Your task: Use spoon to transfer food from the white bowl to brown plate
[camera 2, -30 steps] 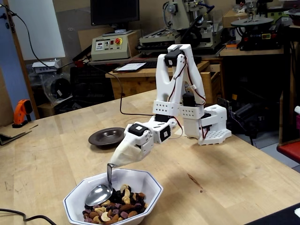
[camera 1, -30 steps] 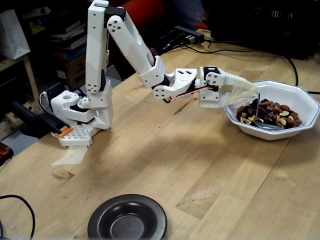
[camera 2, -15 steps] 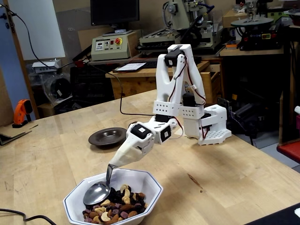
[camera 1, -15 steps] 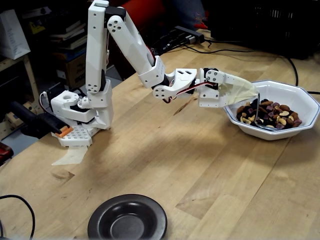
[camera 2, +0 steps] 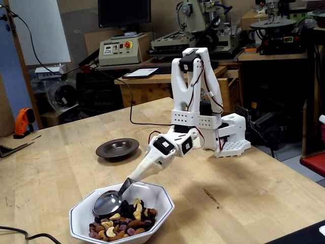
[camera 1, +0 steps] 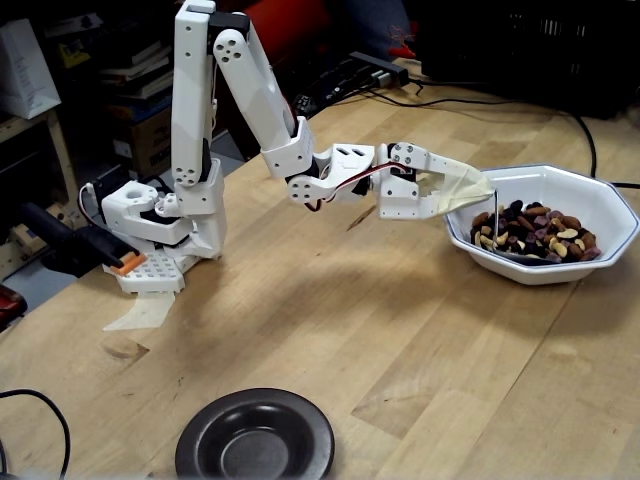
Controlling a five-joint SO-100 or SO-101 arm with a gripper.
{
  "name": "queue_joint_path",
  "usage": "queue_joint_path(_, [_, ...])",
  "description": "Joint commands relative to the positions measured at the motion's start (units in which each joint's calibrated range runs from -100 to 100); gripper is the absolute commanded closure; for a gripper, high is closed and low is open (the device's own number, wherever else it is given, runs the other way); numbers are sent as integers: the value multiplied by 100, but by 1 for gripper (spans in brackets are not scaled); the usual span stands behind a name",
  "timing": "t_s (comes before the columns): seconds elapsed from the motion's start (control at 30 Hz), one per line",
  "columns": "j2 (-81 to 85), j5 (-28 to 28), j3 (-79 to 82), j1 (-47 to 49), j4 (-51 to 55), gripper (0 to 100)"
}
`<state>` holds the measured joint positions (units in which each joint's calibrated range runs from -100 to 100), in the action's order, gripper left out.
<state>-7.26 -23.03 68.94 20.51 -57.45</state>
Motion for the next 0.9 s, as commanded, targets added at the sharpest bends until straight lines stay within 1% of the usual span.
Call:
queue_joint_path(0.0, [97, -15, 26, -29, 13, 96])
queue_joint_path(0.4, [97, 29, 35, 949, 45, 96])
queue_joint_path(0.87, [105, 68, 0, 1082, 53, 96])
